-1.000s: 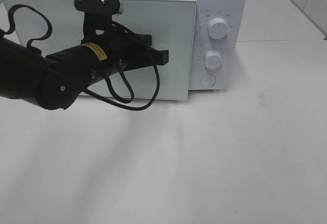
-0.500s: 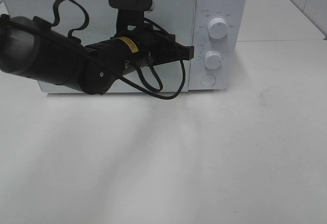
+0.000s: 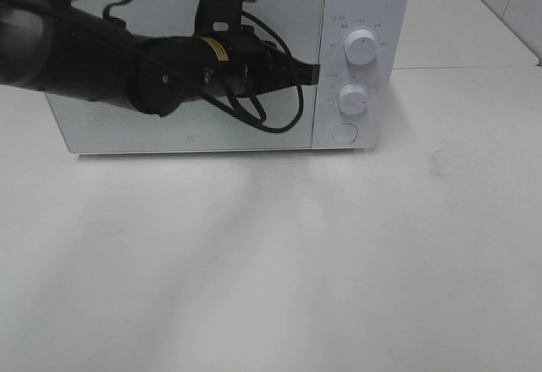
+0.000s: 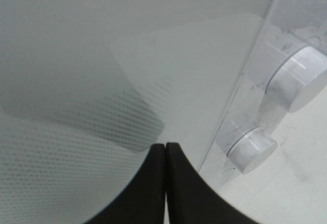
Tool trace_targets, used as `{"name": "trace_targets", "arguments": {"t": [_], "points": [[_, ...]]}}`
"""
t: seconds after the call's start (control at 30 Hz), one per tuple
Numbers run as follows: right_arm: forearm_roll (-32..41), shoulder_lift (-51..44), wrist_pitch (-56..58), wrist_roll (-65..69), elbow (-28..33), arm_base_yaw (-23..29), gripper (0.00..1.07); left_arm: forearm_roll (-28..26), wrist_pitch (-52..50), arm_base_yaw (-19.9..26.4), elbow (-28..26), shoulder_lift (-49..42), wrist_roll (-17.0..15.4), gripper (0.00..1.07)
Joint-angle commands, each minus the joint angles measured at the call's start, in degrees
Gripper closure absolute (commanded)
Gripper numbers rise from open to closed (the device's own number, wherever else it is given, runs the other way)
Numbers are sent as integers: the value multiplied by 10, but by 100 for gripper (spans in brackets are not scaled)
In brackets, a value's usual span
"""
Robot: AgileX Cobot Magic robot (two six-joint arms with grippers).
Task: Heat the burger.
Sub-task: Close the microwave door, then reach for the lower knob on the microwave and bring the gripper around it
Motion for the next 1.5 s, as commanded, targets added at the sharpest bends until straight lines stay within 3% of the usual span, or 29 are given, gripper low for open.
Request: {"name": "trace_targets", "arguments": {"t": [0.03, 0.13, 0.23, 0.27, 0.3, 0.33, 0.37, 0.4, 0.47, 0.77, 0.93, 1.4, 1.47, 1.5], "points": [[1, -15, 2, -1, 1, -3, 31, -14, 57, 4, -10, -31, -2, 107], [1, -15, 2, -1, 1, -3, 31, -14, 133, 4, -10, -54, -2, 105], [1, -15, 2, -1, 1, -3, 31, -11, 206, 4, -10, -80, -2, 89], [1, -15, 2, -1, 1, -3, 31, -5, 261, 4, -10, -98, -2, 66], [1, -15, 2, -1, 1, -3, 31, -5, 261, 4, -10, -98, -2, 66], [1, -15, 2, -1, 1, -3, 31, -3, 283, 4, -10, -105, -2, 55], [1, -15, 2, -1, 1, -3, 31, 0, 338, 4, -10, -123, -2, 26], [1, -15, 2, -1, 1, -3, 31, 0, 338, 4, -10, -123, -2, 26], [1, -15, 2, -1, 1, -3, 31, 4, 417, 4, -10, -146, -2, 5], [1, -15, 2, -1, 1, -3, 31, 17, 650, 4, -10, -206, -2, 6], [1, -15, 2, -1, 1, -3, 31, 42, 720, 10, -10, -227, -11, 6], [1, -15, 2, -1, 1, -3, 31, 48, 829, 168, -9, -342, -9, 6], [1, -15, 2, -1, 1, -3, 31, 48, 823, 219, 27, -385, -6, 6], [1, -15, 2, -1, 1, -3, 31, 48, 823, 219, 27, -385, -6, 6]]}}
